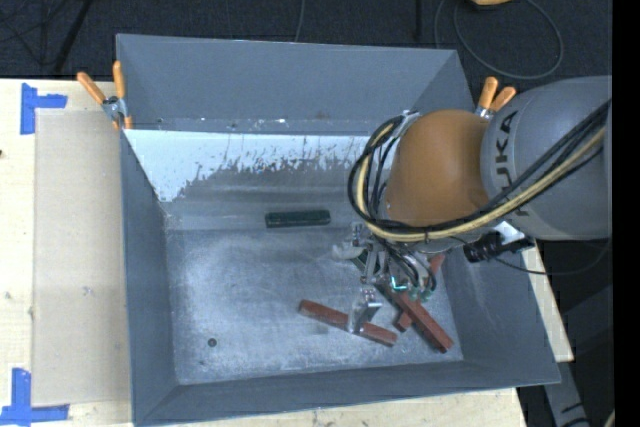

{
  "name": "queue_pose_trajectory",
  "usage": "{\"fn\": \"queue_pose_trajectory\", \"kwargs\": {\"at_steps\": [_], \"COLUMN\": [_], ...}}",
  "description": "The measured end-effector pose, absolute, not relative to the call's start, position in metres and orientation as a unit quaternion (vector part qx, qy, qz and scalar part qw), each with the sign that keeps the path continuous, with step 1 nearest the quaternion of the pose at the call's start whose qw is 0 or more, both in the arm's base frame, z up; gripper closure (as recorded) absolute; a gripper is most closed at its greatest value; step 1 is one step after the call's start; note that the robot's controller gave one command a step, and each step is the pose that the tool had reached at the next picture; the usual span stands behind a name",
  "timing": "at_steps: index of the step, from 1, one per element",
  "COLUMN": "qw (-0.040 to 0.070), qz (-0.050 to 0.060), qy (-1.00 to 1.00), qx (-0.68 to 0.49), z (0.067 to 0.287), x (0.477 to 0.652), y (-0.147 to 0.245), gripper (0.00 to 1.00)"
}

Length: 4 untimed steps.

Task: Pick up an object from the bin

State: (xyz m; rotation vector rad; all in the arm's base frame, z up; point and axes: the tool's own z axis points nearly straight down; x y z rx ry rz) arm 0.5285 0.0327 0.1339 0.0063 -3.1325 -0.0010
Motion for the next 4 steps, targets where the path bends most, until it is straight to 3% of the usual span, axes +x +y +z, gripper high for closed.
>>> {"fn": "queue_pose_trajectory", "kwargs": {"at_steps": [1, 2, 3, 4], "qw": [0.001, -0.005, -0.005, -0.001], "qz": [0.000, -0.001, -0.001, 0.000], "qy": [-1.000, -1.000, -1.000, -0.998], "qx": [0.002, 0.016, 0.016, 0.063], "z": [0.138, 0.075, 0.075, 0.231], "x": [0.530, 0.494, 0.494, 0.490], "y": [0.033, 0.051, 0.051, 0.049], "gripper": [0.00, 1.00, 1.00, 1.00]}}
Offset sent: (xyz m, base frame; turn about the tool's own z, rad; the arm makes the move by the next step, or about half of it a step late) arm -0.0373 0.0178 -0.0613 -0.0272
